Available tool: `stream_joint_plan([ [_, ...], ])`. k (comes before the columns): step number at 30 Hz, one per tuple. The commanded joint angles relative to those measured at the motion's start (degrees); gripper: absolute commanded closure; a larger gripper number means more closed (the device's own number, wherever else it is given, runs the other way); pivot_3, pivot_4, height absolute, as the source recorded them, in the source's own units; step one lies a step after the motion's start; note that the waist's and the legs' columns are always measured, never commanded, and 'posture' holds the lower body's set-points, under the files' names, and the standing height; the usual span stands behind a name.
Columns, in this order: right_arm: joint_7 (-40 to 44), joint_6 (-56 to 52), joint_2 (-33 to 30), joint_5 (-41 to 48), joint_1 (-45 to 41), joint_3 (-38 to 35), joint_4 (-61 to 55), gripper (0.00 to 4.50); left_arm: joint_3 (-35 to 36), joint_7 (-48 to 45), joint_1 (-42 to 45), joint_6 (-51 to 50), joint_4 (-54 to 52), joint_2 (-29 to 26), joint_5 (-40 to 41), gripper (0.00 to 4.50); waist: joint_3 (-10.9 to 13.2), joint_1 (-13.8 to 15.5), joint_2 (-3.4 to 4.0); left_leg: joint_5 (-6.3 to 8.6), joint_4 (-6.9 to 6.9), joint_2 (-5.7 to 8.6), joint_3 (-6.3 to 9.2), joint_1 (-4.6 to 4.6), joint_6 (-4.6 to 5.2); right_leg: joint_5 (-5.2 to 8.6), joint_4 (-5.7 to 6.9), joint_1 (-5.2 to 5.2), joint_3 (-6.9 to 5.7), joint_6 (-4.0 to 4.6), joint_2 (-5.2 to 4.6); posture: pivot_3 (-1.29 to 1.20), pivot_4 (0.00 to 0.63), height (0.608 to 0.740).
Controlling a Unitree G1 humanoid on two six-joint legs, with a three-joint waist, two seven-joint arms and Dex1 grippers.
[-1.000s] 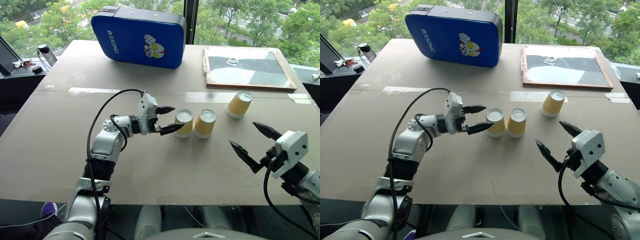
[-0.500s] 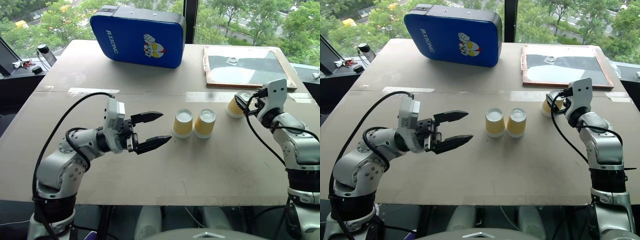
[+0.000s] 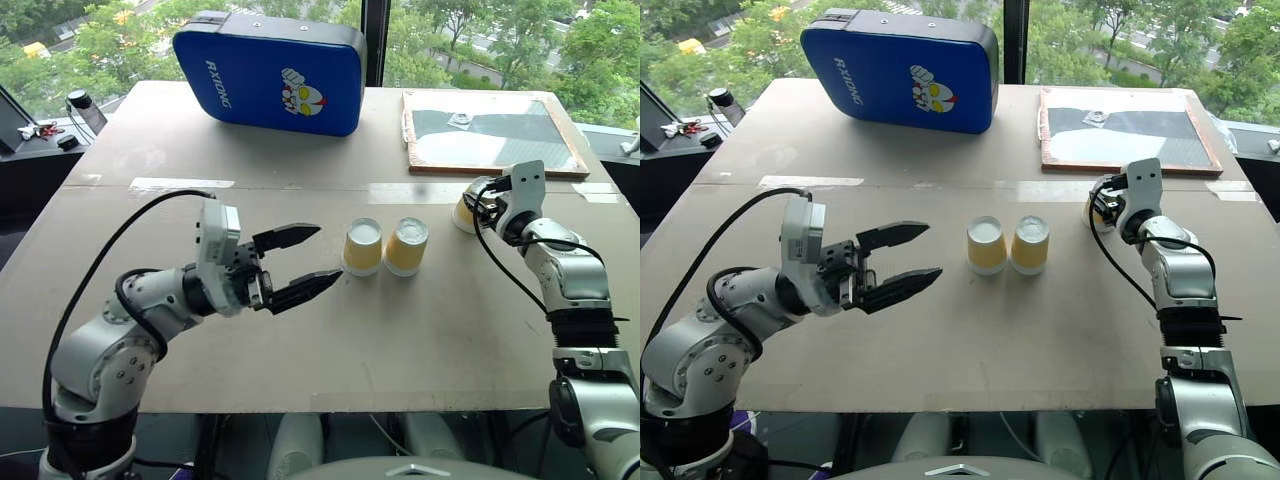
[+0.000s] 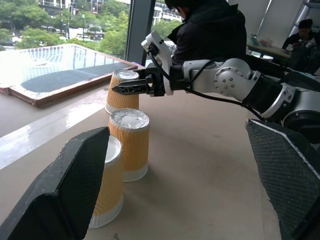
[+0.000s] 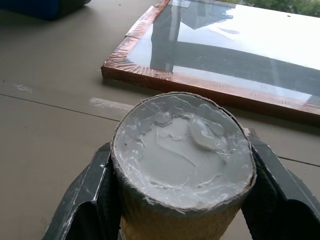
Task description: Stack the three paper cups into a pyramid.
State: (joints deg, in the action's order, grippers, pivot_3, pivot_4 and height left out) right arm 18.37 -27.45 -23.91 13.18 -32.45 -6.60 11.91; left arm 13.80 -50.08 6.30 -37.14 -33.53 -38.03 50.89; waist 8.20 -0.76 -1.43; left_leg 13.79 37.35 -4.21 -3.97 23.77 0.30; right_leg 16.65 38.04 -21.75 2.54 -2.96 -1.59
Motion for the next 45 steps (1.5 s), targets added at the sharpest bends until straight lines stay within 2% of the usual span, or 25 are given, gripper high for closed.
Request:
stream_joint_plan([
  [1, 1.0, 1.1, -0.8, 0.8, -0.1, -1.8, -4.7, 2.19, 1.4, -0.3, -0.3, 2.3, -1.7, -0.1, 0.9, 0.0, 0.0, 0.0, 0.0, 0.0, 0.0, 0.0, 0.0, 0.0, 0.0, 0.0, 0.0, 0.0, 0.0, 0.0, 0.0, 0.0, 0.15, 0.74],
  [6, 6.2, -1.3, -3.2, 4.5, 0.4, -2.4, -12.6, 2.19, 1.0, -3.8, -0.2, 11.4, 3.6, 4.0, -2.7, 0.0, 0.1, 0.0, 0.11, 0.0, -0.02, 0.0, -0.03, 0.0, 0.0, 0.0, -0.02, 0.0, 0.01, 0.0, 0.0, 0.0, 0.15, 0.74],
  [9, 9.9, -5.8, -4.8, 9.6, -1.3, -2.6, -19.8, 2.19, 3.2, -5.9, -0.5, 11.9, 6.7, 4.3, 0.1, 0.0, 0.1, -0.1, 0.14, 0.0, -0.05, -0.01, -0.03, 0.0, 0.01, 0.0, -0.02, -0.03, 0.01, 0.0, 0.01, 0.0, 0.15, 0.74],
  [13, 13.5, -13.2, -6.6, 16.3, -4.5, -0.9, -29.6, 2.19, 7.7, -15.0, -4.7, 12.0, 10.9, -0.1, 2.4, 0.0, 0.1, -0.5, 0.18, 0.01, -0.13, -0.03, -0.12, 0.0, 0.02, 0.0, 0.0, -0.16, 0.11, 0.0, 0.03, 0.0, 0.15, 0.74],
  [19, 14.7, -22.4, -7.2, 22.3, -7.9, 3.2, -37.4, 2.19, 13.2, -21.8, -11.4, 11.6, 14.4, -4.0, 4.0, 0.0, 0.1, -0.1, 0.18, 0.02, -0.17, -0.06, -0.14, 0.05, 0.03, 0.01, -0.04, -0.22, 0.06, 0.02, -0.03, 0.0, 0.15, 0.74],
  [28, 17.0, -22.1, -8.3, 20.2, -6.1, 10.2, -38.5, 2.19, 16.6, -22.6, -17.4, 14.1, 14.8, -2.5, 3.0, 0.0, 0.1, -0.1, 0.15, 0.02, -0.15, -0.03, -0.11, 0.07, 0.04, 0.02, -0.03, -0.23, -0.01, 0.02, -0.11, 0.0, 0.15, 0.74],
  [45, 19.6, -22.2, -9.4, 17.2, -5.8, 12.1, -34.2, 2.19, 16.5, -22.2, -18.4, 15.2, 14.1, -1.7, 2.8, 0.0, 0.1, -0.1, 0.14, 0.02, -0.17, -0.03, -0.15, 0.09, 0.04, 0.02, -0.03, -0.29, 0.02, 0.03, -0.1, 0.0, 0.15, 0.74],
])
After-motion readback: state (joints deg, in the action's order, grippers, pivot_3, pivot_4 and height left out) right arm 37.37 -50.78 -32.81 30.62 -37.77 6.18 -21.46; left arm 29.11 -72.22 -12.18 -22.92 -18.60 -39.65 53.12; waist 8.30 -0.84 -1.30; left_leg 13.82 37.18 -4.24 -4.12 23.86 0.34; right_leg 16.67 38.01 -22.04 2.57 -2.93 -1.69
